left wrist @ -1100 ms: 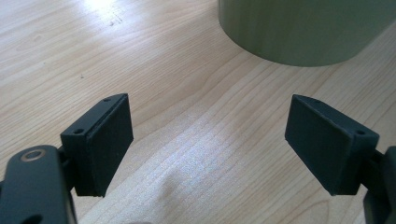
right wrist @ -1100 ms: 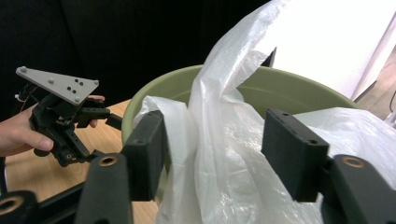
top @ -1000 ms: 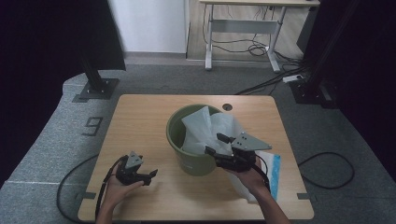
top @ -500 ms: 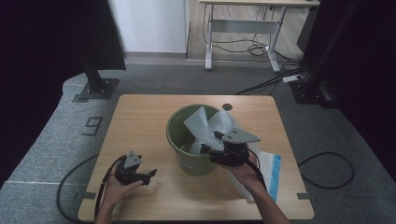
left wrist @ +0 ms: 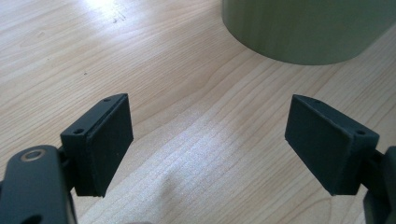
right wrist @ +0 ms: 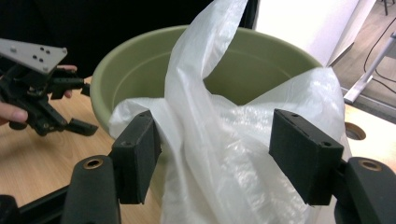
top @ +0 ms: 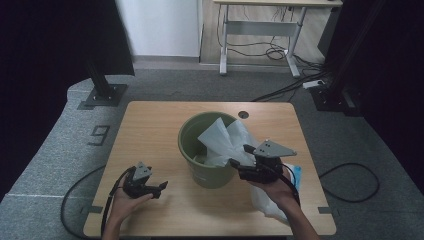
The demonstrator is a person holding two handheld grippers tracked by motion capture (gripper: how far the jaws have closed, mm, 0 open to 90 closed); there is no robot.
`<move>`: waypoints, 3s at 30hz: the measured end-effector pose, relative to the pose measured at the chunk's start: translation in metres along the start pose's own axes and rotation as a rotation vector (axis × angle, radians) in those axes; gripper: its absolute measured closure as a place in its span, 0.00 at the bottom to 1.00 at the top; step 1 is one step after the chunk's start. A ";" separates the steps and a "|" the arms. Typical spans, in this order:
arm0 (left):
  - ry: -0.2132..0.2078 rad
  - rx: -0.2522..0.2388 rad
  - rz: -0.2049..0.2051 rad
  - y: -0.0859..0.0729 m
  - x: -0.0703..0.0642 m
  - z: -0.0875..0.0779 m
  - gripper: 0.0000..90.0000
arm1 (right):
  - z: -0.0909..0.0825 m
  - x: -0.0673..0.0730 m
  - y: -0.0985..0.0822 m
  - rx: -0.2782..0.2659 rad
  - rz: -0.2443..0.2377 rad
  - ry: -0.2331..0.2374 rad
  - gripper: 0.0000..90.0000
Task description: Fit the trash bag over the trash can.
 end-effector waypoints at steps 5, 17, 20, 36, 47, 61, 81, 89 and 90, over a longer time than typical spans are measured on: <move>0.001 0.001 0.000 0.000 -0.001 0.000 0.17 | 0.000 -0.001 -0.008 -0.001 0.005 0.004 0.36; 0.003 0.001 -0.004 -0.001 0.001 0.000 0.17 | -0.022 -0.001 -0.018 -0.111 0.012 0.025 0.34; 0.005 0.000 -0.005 -0.001 0.001 -0.001 0.17 | -0.034 -0.006 -0.026 -0.128 0.019 0.007 0.34; 0.028 -0.016 -0.005 0.004 -0.002 -0.006 0.17 | -0.040 -0.020 -0.103 -0.129 0.091 -0.075 0.24; 0.031 -0.048 0.027 0.017 -0.011 -0.015 0.17 | -0.014 -0.030 -0.143 -0.053 0.152 -0.146 0.21; 0.032 -0.109 0.043 0.037 -0.020 -0.036 0.17 | -0.017 -0.041 -0.148 -0.078 0.153 -0.180 0.91; 0.021 -0.175 0.091 0.068 -0.039 -0.065 0.17 | -0.034 -0.021 -0.028 -0.291 -0.048 -0.165 0.98; 0.016 -0.190 0.131 0.085 -0.051 -0.074 0.17 | -0.012 -0.008 -0.015 -0.237 -0.099 -0.102 0.98; 0.015 -0.193 0.135 0.087 -0.052 -0.075 0.17 | -0.010 -0.008 -0.016 -0.230 -0.100 -0.097 0.98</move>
Point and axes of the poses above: each handheld gripper's, and its own axes: z roughly forward along the jaws, y roughly out of its top, x roughly to its left, the point moved 1 cm from there along z, roughly forward along the jaws, and after that the axes turned 7 degrees about z, right-handed, at the moved point
